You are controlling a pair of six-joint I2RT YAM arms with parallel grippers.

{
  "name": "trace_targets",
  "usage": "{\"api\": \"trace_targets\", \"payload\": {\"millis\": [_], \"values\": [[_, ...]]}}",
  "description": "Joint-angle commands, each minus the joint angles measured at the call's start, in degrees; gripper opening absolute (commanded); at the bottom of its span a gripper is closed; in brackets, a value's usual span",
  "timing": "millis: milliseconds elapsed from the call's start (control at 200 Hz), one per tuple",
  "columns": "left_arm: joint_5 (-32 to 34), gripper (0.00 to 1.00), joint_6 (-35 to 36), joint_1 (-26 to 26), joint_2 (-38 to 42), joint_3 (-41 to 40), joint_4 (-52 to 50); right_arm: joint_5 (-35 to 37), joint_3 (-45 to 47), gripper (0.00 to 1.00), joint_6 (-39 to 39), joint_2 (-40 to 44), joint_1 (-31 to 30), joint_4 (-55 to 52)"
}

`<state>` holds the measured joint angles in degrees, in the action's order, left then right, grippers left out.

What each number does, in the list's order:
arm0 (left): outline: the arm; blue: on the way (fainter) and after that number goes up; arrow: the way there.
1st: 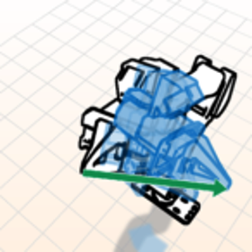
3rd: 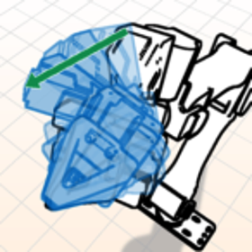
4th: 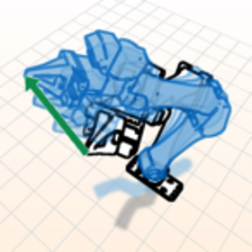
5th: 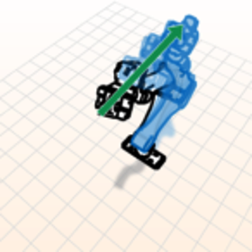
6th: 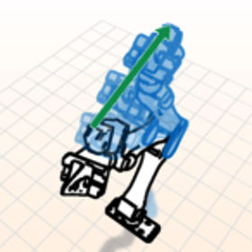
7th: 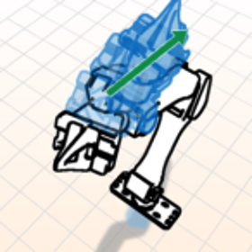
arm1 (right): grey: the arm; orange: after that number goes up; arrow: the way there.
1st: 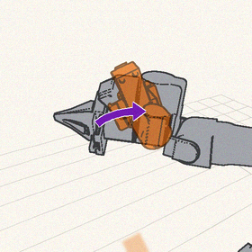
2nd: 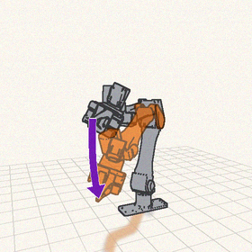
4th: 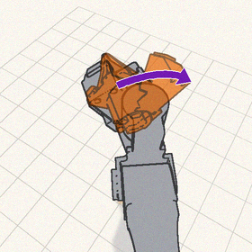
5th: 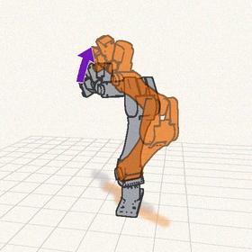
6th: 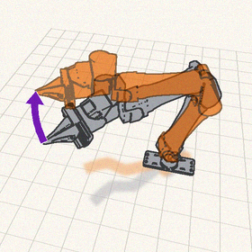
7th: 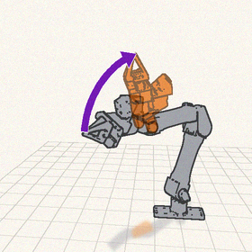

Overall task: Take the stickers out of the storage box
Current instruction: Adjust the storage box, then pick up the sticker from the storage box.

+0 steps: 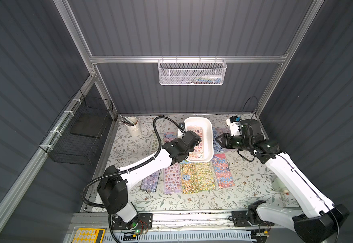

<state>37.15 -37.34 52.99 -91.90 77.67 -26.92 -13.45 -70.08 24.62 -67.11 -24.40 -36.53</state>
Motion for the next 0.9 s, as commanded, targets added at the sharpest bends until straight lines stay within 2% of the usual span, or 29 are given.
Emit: {"api": "trace_targets", "payload": {"millis": [0, 115, 265, 490, 785, 890], "values": [[2.1, 0.0, -1.5, 0.1, -0.6, 0.8, 1.7, 3.2, -0.8, 0.3, 1.4, -1.9, -3.4, -0.4], [2.3, 0.0, -1.3, 0.1, -0.4, 0.7, 1.9, 4.5, -2.2, 0.24, 2.1, -5.3, -6.3, 0.7], [2.6, 0.0, -1.3, 0.0, 0.9, -1.2, 2.9, 6.2, -6.1, 0.22, 1.8, -11.8, -9.4, 1.1], [2.8, 0.0, -1.6, 0.1, 2.6, -2.2, 3.2, 11.3, -13.1, 0.16, 0.8, -20.7, -10.5, 0.8], [2.6, 0.0, -1.6, 0.0, 4.1, -2.8, 3.5, 17.0, -17.9, 0.14, -0.1, -28.3, -11.1, 0.5], [2.3, 0.0, -1.2, 0.0, 4.5, -2.9, 3.9, 18.0, -18.2, 0.18, -0.1, -29.9, -11.2, 0.9]]}}
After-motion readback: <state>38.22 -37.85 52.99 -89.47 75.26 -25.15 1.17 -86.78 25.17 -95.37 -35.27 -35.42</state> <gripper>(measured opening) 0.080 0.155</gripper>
